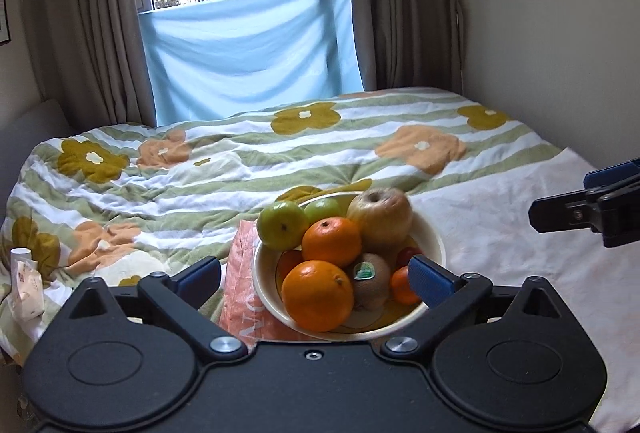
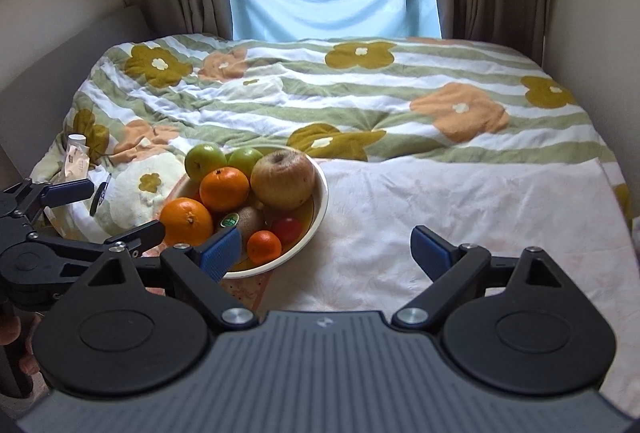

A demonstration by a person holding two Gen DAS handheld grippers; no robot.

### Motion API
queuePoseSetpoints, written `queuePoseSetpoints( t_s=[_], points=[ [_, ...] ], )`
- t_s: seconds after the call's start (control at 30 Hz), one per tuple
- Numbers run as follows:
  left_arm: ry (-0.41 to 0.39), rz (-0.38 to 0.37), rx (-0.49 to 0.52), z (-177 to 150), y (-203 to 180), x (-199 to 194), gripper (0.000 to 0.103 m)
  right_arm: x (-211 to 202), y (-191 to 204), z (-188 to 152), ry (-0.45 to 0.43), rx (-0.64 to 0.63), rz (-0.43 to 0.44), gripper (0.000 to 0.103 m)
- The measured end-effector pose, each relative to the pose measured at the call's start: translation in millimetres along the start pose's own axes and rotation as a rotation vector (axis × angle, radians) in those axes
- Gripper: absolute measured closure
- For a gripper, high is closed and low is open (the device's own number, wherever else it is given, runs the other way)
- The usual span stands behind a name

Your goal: Organize fruits

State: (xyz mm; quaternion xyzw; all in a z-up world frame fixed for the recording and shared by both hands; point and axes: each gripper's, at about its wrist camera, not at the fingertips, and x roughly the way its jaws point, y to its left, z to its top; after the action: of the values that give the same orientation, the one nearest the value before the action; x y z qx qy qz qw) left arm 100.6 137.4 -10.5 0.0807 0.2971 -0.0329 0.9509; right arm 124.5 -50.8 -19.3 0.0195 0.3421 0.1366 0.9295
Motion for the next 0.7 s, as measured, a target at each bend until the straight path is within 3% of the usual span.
queuePoseSetpoints(
  t_s=[0.4, 0.7],
  points=[
    [-0.005, -0.001, -0.051, 33, -47, -90, 0.000, -110, -25, 3, -0.075, -0.023, -0.085, 0.000],
    [-0.014, 0.005, -0.082, 26, -68, -119, 0.000, -153, -40, -22, -0.057, -0.010, -0.189, 0.000]
  ],
)
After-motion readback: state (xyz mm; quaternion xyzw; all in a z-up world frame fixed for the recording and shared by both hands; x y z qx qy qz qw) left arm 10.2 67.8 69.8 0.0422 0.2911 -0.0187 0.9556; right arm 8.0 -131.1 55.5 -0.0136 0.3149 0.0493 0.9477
